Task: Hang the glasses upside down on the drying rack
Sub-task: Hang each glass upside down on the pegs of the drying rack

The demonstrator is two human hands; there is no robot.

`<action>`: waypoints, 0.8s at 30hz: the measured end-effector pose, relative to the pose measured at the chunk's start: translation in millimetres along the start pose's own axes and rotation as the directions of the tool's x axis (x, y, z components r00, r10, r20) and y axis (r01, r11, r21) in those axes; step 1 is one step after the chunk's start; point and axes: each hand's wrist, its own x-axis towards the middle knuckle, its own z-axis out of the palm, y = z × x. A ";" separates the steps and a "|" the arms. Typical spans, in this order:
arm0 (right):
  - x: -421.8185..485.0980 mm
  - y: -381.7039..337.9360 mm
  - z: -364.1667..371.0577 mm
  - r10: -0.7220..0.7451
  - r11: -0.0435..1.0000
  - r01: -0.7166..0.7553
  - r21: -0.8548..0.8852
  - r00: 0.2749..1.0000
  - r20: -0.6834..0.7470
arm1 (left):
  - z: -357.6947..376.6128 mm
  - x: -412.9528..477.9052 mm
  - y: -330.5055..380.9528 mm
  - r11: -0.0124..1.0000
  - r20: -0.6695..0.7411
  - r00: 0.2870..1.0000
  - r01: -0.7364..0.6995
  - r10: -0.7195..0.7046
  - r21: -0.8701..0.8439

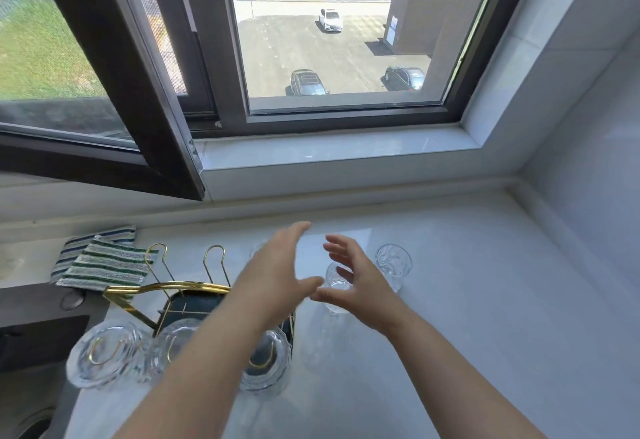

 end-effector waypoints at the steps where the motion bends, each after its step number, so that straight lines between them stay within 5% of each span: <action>1: -6.3 5.6 -5.6 0.004 1.000 -0.004 0.010 1.000 -0.026 | 12.5 -7.8 7.6 0.997 -0.013 1.000 -0.028 0.027 -0.075; 5: -29.1 32.9 -26.8 0.062 0.997 -0.056 0.052 0.990 -0.130 | 70.8 -36.7 24.8 0.962 -0.035 0.999 -0.031 0.023 -0.273; 15: -39.6 87.0 -39.1 0.165 0.986 -0.168 -0.014 0.979 -0.120 | 147.7 -21.9 -8.6 0.768 0.041 0.909 0.373 -0.414 -0.521; 24: -13.2 112.5 -23.5 0.221 0.972 -0.221 -0.078 0.975 -0.007 | 176.6 21.7 -28.6 0.709 -0.024 0.882 0.362 -0.471 -0.604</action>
